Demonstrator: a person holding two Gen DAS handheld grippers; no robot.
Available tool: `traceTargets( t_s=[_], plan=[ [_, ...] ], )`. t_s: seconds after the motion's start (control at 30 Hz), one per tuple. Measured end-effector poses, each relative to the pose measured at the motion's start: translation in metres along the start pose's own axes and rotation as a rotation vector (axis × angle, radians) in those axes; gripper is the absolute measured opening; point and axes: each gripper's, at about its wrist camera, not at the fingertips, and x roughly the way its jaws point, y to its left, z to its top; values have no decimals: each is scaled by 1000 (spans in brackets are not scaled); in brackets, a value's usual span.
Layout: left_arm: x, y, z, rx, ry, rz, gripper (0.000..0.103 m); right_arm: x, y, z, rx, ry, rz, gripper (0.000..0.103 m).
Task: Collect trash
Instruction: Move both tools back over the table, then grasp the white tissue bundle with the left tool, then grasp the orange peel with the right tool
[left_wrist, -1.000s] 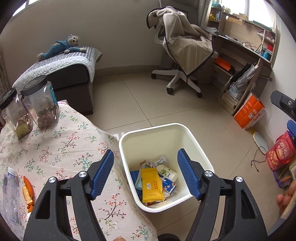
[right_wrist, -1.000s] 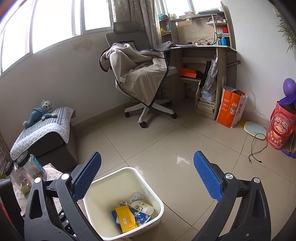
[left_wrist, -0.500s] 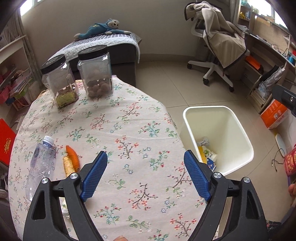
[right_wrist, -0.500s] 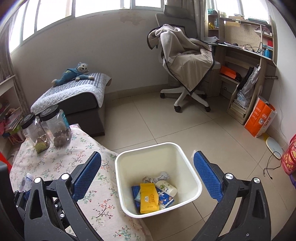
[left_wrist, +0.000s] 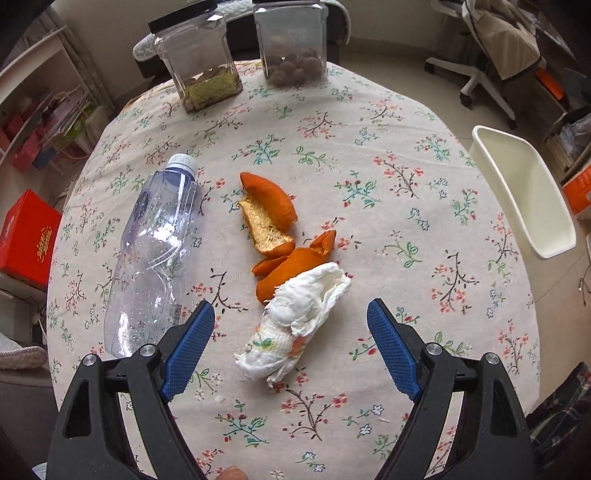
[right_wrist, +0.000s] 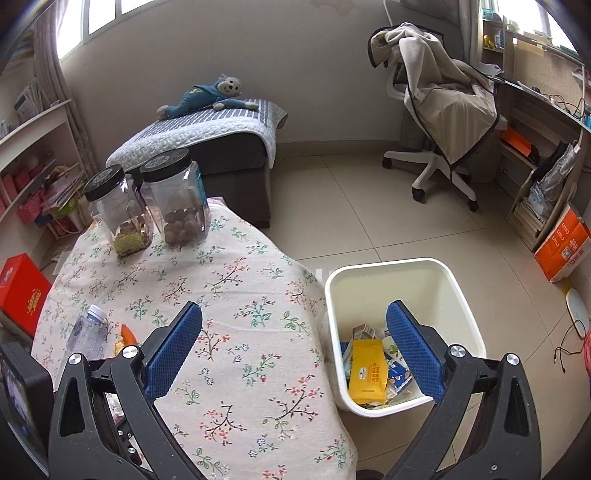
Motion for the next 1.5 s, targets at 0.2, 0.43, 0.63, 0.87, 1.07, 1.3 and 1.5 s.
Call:
traceTargets(
  t_s=[0.2,0.43,0.63,0.87,1.07,1.3,1.5],
  plan=[
    [12,3,-16,82,5,-46,49,21,31,-7,-35,73,39,96],
    [-7,18,-22,70,-56,-152,36,48,49,-16,53,218,151,96],
    [-60,70,-17,-55,-190,-123,36,61,80,-30,73,311,221,96],
    [-85,152,-20,-321,-274,-65,36,74,140,-67,5,439,273,87],
    [-82,164,-28,-365,-260,-71,37,93,158,-84,72,495,302,59],
    [-74,177,-38,-372,-238,-61,37,99,172,-93,6,490,300,30],
    [-73,189,-40,-429,-249,-68,37,80,175,-79,-44,434,358,13]
  ],
)
